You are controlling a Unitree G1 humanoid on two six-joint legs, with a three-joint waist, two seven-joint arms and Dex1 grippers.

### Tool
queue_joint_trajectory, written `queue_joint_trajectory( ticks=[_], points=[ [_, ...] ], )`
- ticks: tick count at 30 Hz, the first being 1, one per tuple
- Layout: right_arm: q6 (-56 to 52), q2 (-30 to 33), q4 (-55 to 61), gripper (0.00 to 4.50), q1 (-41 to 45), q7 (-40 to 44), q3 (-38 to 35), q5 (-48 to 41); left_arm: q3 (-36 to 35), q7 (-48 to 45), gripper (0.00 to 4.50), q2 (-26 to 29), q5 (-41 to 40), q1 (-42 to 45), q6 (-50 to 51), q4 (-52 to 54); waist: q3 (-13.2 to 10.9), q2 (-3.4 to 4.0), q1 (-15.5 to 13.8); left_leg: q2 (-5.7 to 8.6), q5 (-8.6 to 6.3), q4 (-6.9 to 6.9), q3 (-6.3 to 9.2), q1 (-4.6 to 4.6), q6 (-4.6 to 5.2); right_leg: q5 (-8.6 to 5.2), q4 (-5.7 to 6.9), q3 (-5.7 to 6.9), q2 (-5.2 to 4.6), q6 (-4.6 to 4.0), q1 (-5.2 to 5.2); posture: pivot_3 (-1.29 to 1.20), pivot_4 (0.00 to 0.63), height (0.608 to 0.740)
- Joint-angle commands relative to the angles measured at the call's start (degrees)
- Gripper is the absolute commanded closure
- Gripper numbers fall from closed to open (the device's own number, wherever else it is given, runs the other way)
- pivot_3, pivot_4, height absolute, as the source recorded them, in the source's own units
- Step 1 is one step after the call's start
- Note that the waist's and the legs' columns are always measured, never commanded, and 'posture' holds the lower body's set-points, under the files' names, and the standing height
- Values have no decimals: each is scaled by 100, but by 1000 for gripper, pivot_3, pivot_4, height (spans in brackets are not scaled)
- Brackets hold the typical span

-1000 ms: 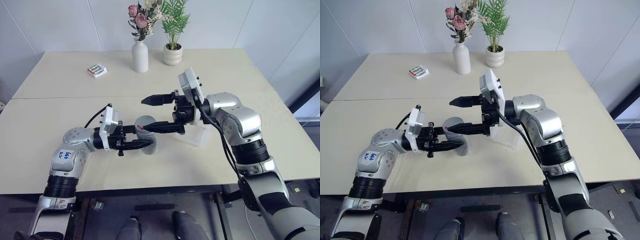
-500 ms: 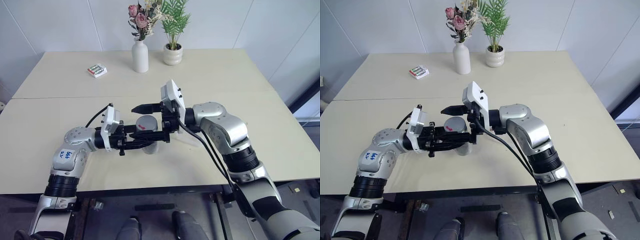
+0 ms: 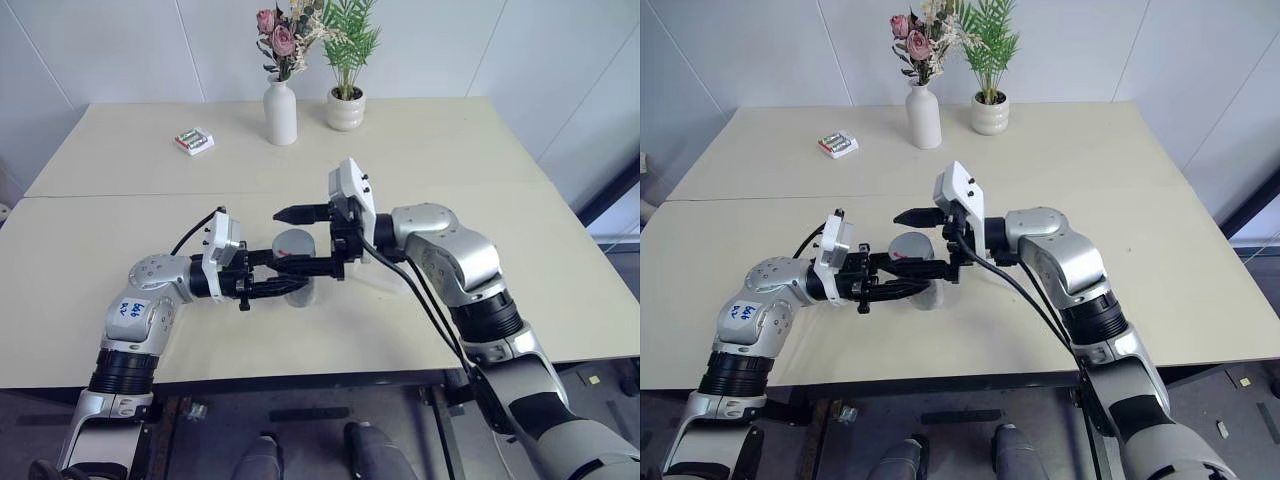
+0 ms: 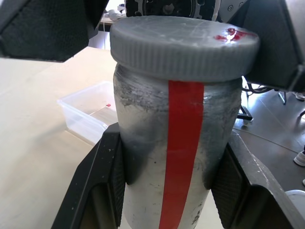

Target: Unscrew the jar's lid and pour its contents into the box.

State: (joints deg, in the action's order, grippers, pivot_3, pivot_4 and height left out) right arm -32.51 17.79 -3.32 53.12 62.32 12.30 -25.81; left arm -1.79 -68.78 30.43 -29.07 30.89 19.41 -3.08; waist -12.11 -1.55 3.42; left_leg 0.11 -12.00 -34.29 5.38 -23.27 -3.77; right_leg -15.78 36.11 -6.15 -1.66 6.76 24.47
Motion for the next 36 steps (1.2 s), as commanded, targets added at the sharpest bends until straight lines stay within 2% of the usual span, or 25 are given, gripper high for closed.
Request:
queue_joint_trajectory(
  ticks=[1, 23, 32, 36],
  points=[
    [58, 101, 133, 21, 41, -61, -326, -102, -60, -40, 2522, 60, -102, -18, -24, 179, 0, 0, 4, 0, 0, 0, 0, 0, 0, 0, 0, 0, 0, 0, 0, 0, 150, 740],
    [50, 795, -114, 21, -120, -3, -671, -299, -80, -2, 2522, 84, -102, -23, -25, 157, 0, 0, -7, 0, 0, -1, -1, 0, 0, 0, 0, -1, 0, 0, 0, 0, 150, 740],
    [-37, 1450, -128, 21, -412, 156, -1011, -297, -151, 3, 2522, 172, -122, -149, 23, 253, 0, 0, 14, 0, 0, 1, -7, 0, 0, 0, -3, -5, 1, 0, 0, 0, 150, 740],
    [-192, 1433, 69, 21, -404, 201, -1035, -472, -144, 1, 2522, 195, -116, -135, 25, 230, 0, 0, 13, -1, 0, -2, -7, 2, 0, 0, 1, -6, 4, 0, -1, 0, 150, 740]
  ],
)
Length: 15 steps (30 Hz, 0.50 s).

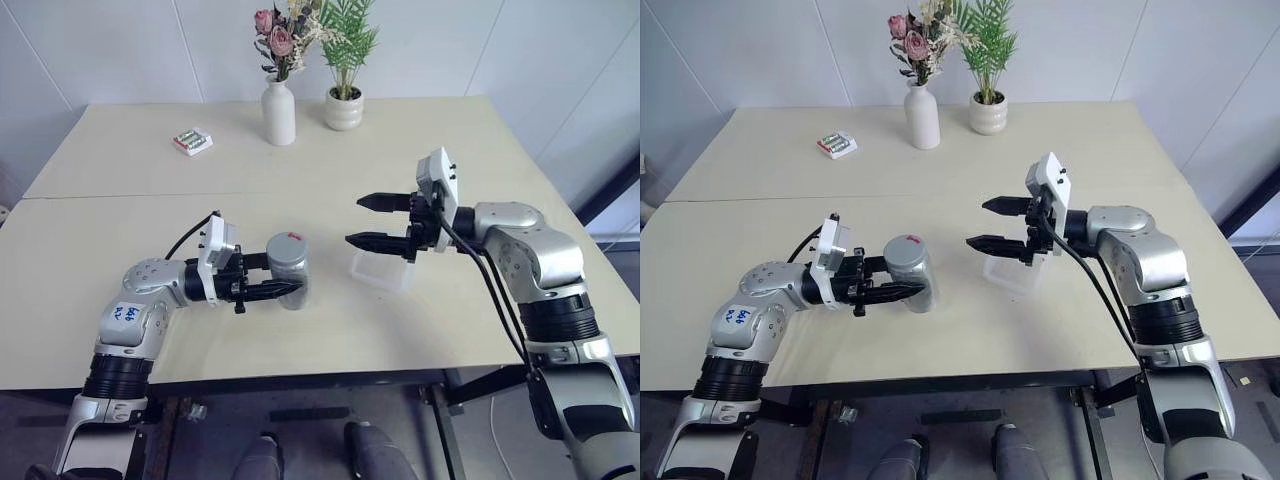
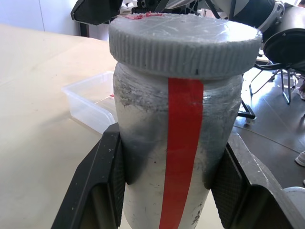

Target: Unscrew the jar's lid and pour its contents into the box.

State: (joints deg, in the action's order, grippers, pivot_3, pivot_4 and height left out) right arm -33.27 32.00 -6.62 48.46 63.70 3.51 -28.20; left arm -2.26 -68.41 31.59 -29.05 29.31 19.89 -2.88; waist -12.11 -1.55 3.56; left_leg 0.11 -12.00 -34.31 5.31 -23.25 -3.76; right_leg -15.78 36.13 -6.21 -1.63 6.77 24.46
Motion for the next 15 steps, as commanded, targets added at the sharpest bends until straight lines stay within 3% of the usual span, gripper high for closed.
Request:
queue_joint_trajectory(
  ticks=[1, 15],
  points=[
    [-179, -22, 489, 21, 68, 60, -153, -295, -92, -36, 2522, 80, -115, 26, -24, 208, 0, 0, -1, 0, 0, -2, 0, 0, 0, 0, 0, 0, 0, 0, 0, 0, 150, 740],
    [-405, -976, 860, 21, 519, -171, 376, -432, -20, -6, 2522, 8, -105, 119, -24, 187, 0, 0, -17, -1, 0, -12, 2, -1, 0, 3, 6, 1, 1, 1, -1, 0, 150, 740]
  ],
)
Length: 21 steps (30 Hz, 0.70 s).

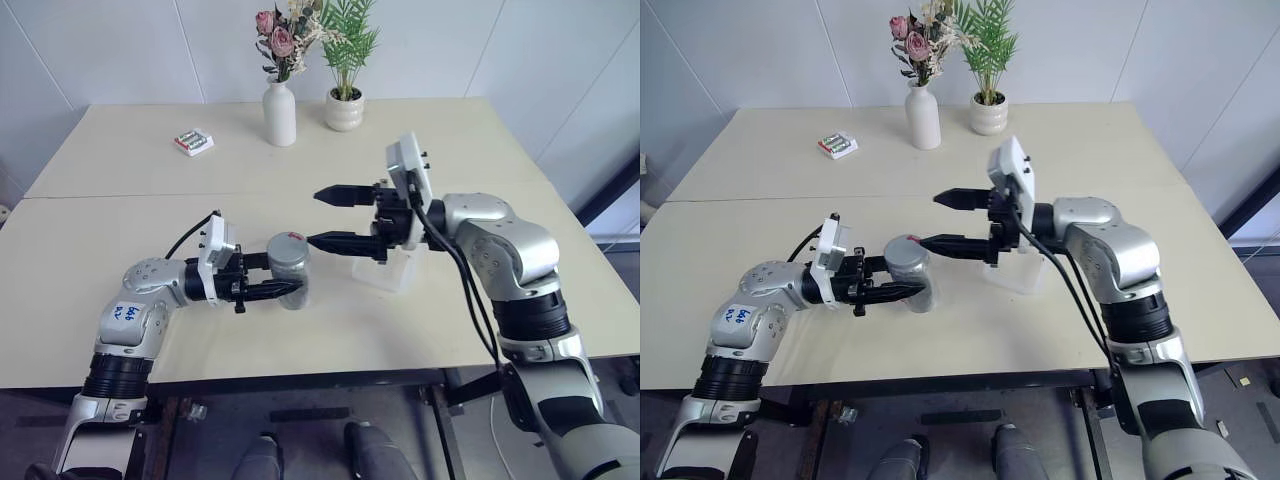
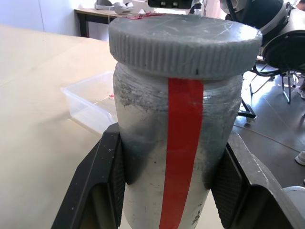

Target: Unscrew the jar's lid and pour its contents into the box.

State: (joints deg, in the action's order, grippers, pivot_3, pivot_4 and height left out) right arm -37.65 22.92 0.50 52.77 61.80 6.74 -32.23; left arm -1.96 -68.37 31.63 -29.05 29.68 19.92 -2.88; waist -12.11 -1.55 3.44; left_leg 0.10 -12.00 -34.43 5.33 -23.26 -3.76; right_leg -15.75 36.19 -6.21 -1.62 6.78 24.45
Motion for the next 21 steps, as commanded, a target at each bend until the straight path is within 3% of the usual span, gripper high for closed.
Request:
queue_joint_trajectory(
  ticks=[1, 11, 21],
  points=[
    [53, -123, 115, 21, 113, 20, 102, 0, -51, -9, 2522, 3, -106, 87, -29, 180, 0, 0, -9, 0, 0, 0, 1, 0, 0, 0, 0, 1, 0, 0, 0, 0, 150, 740],
    [218, -546, -57, 21, 198, 39, 560, 281, -56, 13, 2522, -2, -113, 71, -34, 206, 0, 0, -4, 1, 0, -1, 0, -1, 0, 0, 2, 0, -2, 0, 1, 0, 150, 740],
    [316, -669, -160, 21, 153, 5, 527, 372, -43, 35, 2522, -29, -118, 79, -24, 237, 0, 0, -3, 1, 0, -3, 0, -1, 0, 0, 4, 0, -2, 0, 1, 0, 150, 740]
  ],
)
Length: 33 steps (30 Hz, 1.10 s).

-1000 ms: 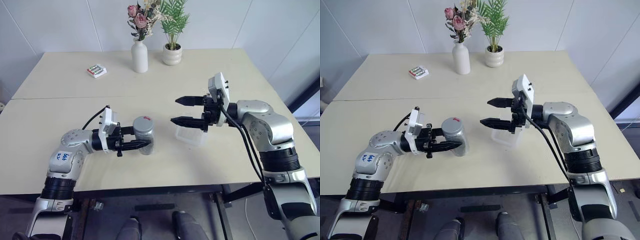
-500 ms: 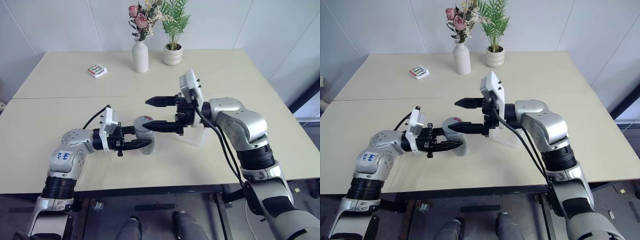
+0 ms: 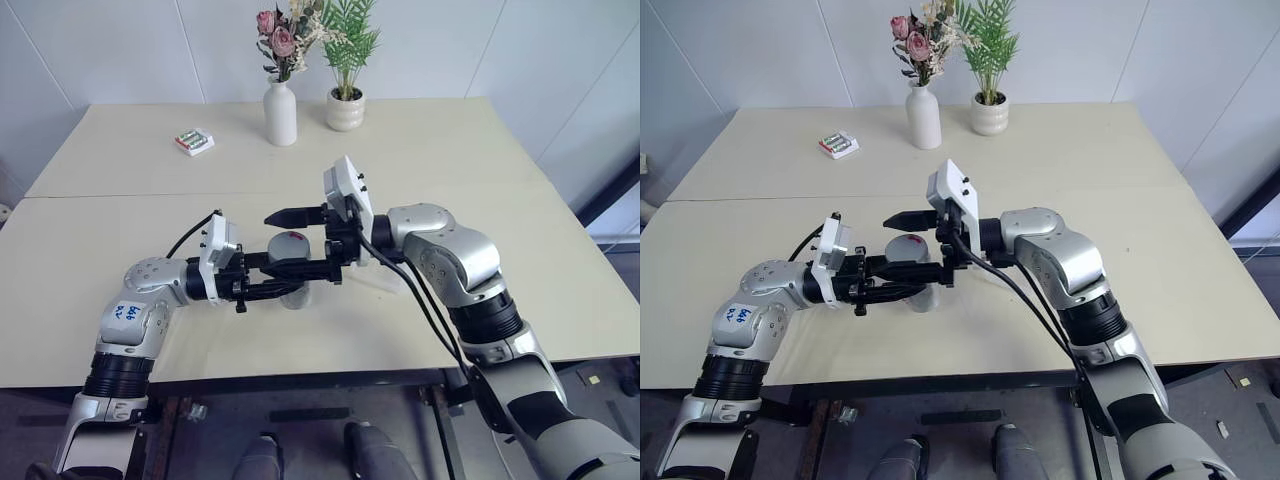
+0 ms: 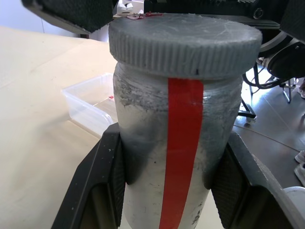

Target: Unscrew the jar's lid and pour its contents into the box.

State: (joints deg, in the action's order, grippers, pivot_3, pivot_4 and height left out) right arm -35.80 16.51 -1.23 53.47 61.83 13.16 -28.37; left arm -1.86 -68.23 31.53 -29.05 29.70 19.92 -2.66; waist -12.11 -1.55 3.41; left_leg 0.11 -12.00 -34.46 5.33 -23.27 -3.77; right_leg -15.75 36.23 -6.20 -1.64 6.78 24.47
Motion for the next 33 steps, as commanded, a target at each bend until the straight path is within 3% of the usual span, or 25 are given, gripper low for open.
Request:
queue_joint_trajectory(
  ticks=[1, 33],
  points=[
    [145, -11, -47, 21, 78, 2, -140, 4, -56, 30, 2522, -23, -120, 90, -19, 213, 0, 0, 2, 0, 0, 0, 0, 0, 0, 0, 0, 0, 0, 0, 0, 0, 150, 740],
    [410, 503, -528, 21, 73, 211, -478, 146, -51, 136, 2522, -35, -143, 31, -80, 237, 0, 0, 7, 0, 0, 1, 0, 0, 0, 0, 0, 0, 1, 0, 0, 0, 150, 740]
  ],
)
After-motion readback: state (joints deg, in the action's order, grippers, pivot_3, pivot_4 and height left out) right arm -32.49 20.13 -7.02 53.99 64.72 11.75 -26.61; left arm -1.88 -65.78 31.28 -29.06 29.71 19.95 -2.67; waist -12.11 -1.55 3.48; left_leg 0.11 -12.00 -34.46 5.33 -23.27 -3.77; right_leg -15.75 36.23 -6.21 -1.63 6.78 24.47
